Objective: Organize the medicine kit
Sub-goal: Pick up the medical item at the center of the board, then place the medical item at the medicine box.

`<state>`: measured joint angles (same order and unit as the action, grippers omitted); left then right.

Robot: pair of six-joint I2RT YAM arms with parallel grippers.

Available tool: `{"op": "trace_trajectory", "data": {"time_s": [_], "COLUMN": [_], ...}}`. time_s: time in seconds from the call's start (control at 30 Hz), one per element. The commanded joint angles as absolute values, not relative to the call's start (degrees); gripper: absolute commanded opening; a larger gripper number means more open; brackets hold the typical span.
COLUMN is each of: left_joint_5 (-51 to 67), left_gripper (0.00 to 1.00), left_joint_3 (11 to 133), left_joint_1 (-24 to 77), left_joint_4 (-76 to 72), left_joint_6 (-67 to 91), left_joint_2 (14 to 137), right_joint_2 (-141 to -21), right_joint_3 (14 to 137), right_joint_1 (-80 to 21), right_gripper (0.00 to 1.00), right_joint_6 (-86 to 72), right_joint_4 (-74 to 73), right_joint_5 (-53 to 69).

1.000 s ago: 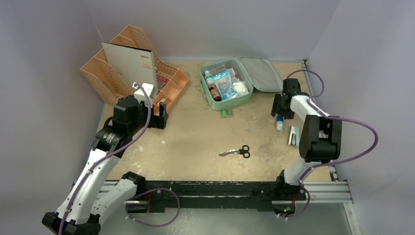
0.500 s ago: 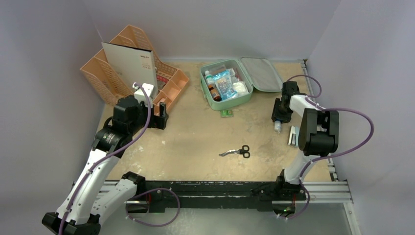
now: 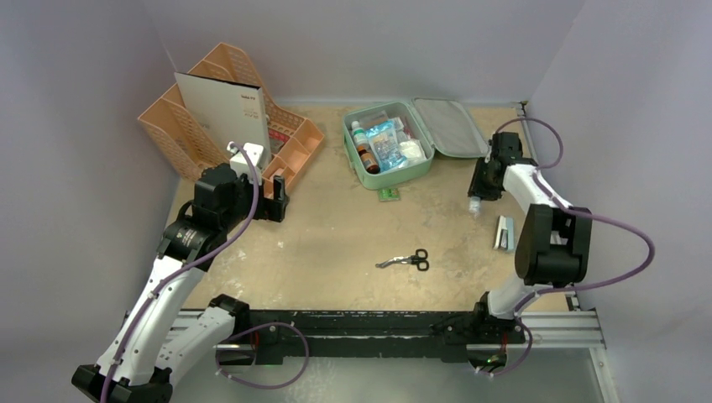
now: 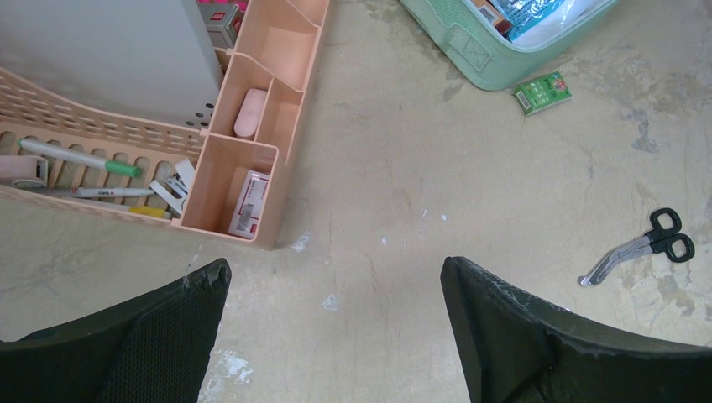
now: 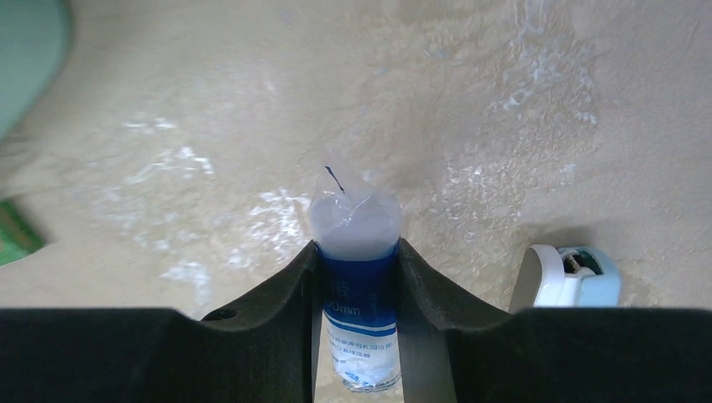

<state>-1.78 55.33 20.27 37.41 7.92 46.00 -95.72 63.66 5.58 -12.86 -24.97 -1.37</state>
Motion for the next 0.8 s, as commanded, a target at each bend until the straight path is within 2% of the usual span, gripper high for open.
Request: {"op": "trace_trajectory", "data": {"time_s": [0.0,0.23,0.77], "left_joint_5": [-1.5,-1.3,-1.9], "left_gripper": [0.95,0.95,0.96], "left_joint_3": [54.8,54.8,54.7], "left_joint_1": [20.0,20.0,20.0], "left_joint_4": [35.7,35.6,35.9], "left_joint_6": [8.3,8.3,8.1], "left_joint_2": [45.5,45.8,46.1], "right_joint_2": [-89.1,-85.6,-91.7], "right_joint_3": [65.1,68.7,76.9], "right_joint_1": [4.8,1.0,-10.3], "right_gripper": [0.35,0.36,0.35], "right_joint_6": [-11.9,-3.1,26.7], "right_joint_4": [-22.4,-18.7,-9.4], "right_joint_5": [2.5,6.5,21.7]}}
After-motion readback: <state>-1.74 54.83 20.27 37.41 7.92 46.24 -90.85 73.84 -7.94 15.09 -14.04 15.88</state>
